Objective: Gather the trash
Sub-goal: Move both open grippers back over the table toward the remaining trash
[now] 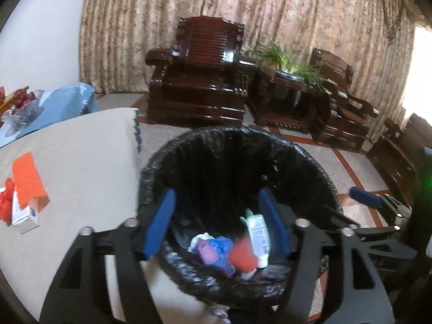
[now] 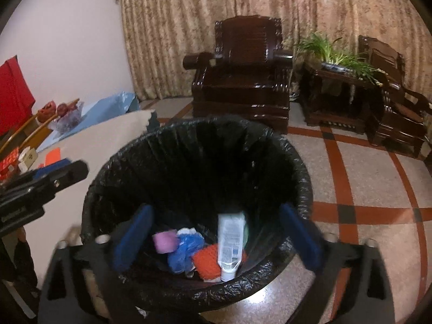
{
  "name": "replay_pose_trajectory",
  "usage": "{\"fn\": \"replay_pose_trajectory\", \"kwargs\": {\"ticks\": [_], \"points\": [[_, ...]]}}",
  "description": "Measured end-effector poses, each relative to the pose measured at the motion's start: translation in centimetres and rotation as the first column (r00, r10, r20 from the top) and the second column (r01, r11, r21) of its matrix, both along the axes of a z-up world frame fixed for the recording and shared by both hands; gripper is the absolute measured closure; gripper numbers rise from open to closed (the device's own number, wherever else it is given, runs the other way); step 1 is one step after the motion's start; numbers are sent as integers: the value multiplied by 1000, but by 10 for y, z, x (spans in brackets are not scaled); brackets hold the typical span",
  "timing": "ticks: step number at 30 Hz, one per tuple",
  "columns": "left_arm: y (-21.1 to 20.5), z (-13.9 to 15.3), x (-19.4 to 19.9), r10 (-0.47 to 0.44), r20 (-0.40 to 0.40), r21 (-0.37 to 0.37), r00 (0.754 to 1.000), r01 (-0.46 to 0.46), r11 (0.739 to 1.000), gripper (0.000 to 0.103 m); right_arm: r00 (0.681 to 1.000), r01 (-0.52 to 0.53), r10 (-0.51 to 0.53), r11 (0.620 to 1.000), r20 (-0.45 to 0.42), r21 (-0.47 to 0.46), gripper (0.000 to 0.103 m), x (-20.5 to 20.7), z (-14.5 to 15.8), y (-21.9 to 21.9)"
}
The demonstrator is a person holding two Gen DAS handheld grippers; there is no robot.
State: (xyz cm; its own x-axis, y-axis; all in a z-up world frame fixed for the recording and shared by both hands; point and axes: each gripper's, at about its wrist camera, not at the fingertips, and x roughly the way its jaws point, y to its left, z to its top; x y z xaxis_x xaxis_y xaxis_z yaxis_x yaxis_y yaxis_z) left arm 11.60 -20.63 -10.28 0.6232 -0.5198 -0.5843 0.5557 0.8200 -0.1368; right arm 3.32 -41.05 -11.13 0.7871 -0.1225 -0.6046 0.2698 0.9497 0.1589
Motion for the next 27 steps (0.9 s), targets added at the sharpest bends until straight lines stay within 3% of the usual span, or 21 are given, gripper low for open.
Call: {"fn": "replay_pose_trajectory", "kwargs": {"ticks": [3, 6, 12, 21, 27], "points": [[20, 7, -1, 46, 16, -9, 999, -46, 999, 18, 1000, 1, -1, 1000, 2, 31, 6, 0, 4, 1], [43, 16, -2, 95, 41, -9, 995, -95, 995, 13, 1000, -19, 18, 998, 25, 54, 6, 1, 10, 7], [101, 31, 0, 214, 71, -1, 974, -215, 977, 13, 991, -117, 113, 992, 76, 44, 6, 20, 29, 51], [202, 38, 11, 415, 115, 22, 903, -420, 907, 13, 956, -277, 275, 961, 104, 9, 6, 65, 41, 132], [249, 36, 23, 488, 128, 43, 863, -497, 867, 13, 925, -365, 364, 931, 108, -11, 6, 99, 41, 184]]}}
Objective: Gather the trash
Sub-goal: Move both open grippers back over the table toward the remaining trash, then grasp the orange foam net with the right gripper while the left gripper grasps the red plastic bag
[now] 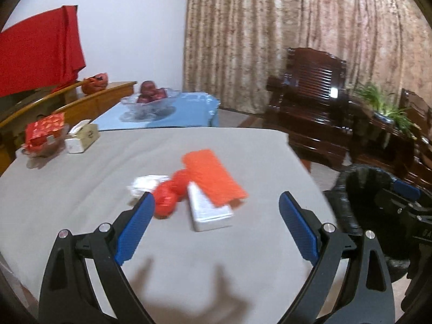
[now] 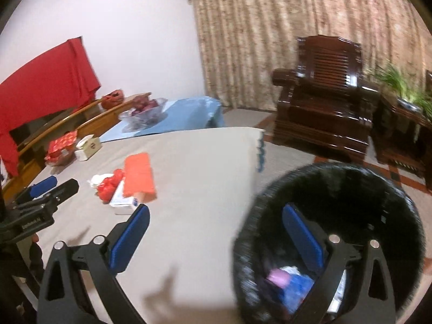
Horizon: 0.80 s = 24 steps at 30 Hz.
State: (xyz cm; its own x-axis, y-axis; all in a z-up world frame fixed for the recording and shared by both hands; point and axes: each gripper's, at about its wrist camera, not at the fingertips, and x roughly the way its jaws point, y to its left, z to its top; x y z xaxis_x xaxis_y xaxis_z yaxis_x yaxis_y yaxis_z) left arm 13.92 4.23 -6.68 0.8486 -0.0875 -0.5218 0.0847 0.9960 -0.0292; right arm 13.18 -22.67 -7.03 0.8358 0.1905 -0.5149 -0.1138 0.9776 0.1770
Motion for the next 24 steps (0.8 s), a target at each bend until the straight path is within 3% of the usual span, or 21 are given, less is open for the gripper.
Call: {"fn": "replay_pose_trajectory", "kwargs": {"ticks": [10, 18, 24], "points": [[53, -23, 38, 97, -33, 16, 995, -96, 995, 13, 994, -107, 107, 994, -28, -11, 6, 63, -15, 75], [85, -45, 65, 141, -67, -6, 988, -141, 990, 13, 977, -196, 191, 979, -95, -47, 8, 106, -43, 128], [98, -54, 71, 154, -80, -31, 985, -157, 987, 13, 957, -260, 246, 963, -157, -73, 19, 130, -65, 159]]}}
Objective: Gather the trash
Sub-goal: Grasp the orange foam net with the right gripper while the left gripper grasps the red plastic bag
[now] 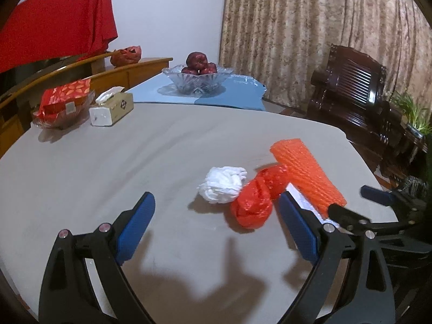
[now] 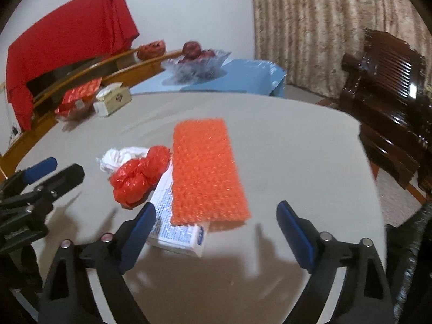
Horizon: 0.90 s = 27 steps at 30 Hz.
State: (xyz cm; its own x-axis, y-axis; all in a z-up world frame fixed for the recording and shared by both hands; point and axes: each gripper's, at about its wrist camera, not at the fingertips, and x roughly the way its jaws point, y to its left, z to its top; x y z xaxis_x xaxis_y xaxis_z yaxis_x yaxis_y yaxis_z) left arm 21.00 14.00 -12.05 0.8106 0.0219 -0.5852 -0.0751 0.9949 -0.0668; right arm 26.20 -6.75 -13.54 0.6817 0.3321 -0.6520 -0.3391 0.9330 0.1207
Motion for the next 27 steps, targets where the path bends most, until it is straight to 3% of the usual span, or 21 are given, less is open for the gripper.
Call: {"fn": "replay_pose_trajectory", "kwargs": {"ticks": [6, 8, 13, 17, 20, 24, 27], "points": [[1, -7, 7, -3, -17, -24, 1000, 2, 1000, 17, 998, -37, 38, 999, -43, 29, 42, 11, -11, 6], [-4, -9, 10, -14, -21, -28, 1000, 13, 1000, 17, 997, -64, 67, 996, -48, 56, 63, 13, -10, 6], [-14, -16, 21, -37, -40, -33, 998, 36, 999, 19, 995, -78, 83, 992, -51, 95, 82, 14, -7, -2], [-24, -24, 32, -52, -73, -31, 996, 50, 998, 26, 997, -60, 66, 992, -51, 108, 85, 14, -7, -14], [-31, -30, 38, -61, -96, -31, 993, 58, 998, 38, 998, -42, 48, 993, -49, 114, 85, 13, -6, -23], [-38, -40, 46, -82, -141, -36, 987, 77, 996, 63, 999, -16, 22, 992, -46, 125, 85, 9, -5, -37], [-41, -43, 47, -81, -147, -21, 986, 79, 997, 69, 999, -3, 9, 991, -44, 130, 85, 3, -2, -45]]}}
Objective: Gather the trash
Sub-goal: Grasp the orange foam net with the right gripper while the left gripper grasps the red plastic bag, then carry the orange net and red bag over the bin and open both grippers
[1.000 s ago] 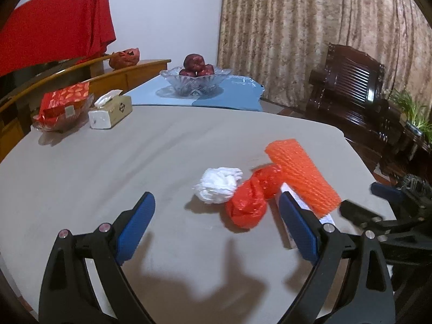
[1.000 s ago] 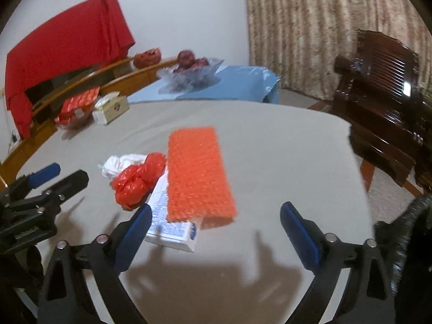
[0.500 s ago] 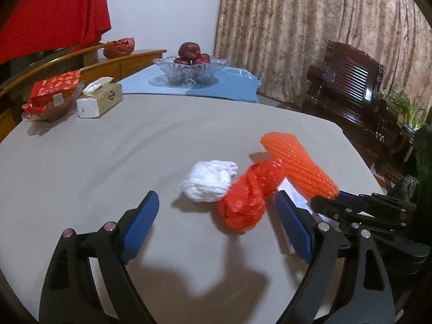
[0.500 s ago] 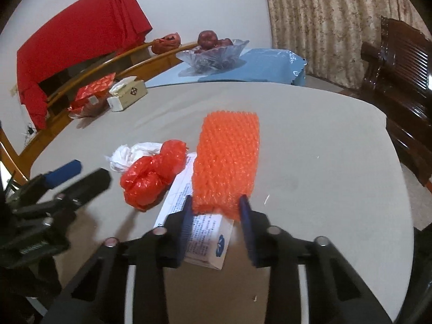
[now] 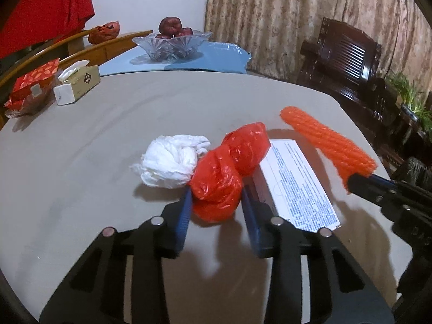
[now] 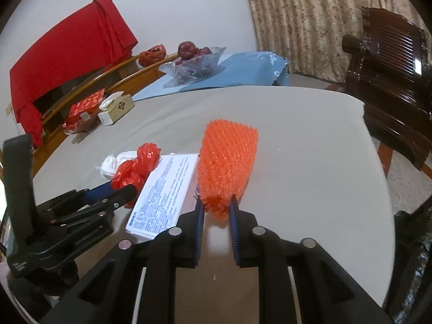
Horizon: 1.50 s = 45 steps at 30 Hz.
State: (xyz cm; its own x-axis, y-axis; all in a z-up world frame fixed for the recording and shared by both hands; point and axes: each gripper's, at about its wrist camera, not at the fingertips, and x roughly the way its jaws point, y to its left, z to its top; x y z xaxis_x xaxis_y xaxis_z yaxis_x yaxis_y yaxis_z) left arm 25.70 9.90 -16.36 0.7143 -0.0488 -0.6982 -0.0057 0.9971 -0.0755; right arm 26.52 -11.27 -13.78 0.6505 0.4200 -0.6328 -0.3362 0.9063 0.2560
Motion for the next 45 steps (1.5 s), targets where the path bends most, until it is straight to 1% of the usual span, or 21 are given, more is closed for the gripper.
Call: {"fn": "replay_pose_trajectory", "kwargs": {"ticks": [3, 5, 14, 19, 23, 30, 37, 45], "points": [[-1, 2, -2, 7, 8, 8, 1000, -7, 1000, 75, 1000, 10, -10, 1000, 6, 4, 85, -5, 3, -5], [-2, 5, -5, 10, 14, 6, 1000, -10, 1000, 76, 1000, 14, -14, 1000, 11, 10, 85, -9, 5, -8], [-8, 44, -44, 20, 104, 1, 994, -20, 1000, 76, 998, 21, -22, 1000, 58, 13, 85, -33, 25, -12], [-14, 62, -65, 23, 124, 4, 992, -23, 1000, 76, 996, 29, -31, 999, 79, 22, 85, -50, 36, -20], [-23, 75, -81, 19, 137, -11, 990, -18, 1000, 77, 994, 38, -41, 999, 103, 25, 85, -67, 49, -29], [-49, 93, -106, -23, 163, -7, 986, 24, 1000, 77, 987, 60, -63, 998, 144, 25, 85, -96, 71, -45], [-76, 107, -123, -65, 194, -5, 979, 67, 998, 77, 982, 89, -92, 996, 166, 25, 85, -121, 82, -61], [-113, 117, -135, -139, 213, -2, 967, 143, 990, 77, 969, 152, -156, 988, 193, 37, 85, -146, 95, -97]]}}
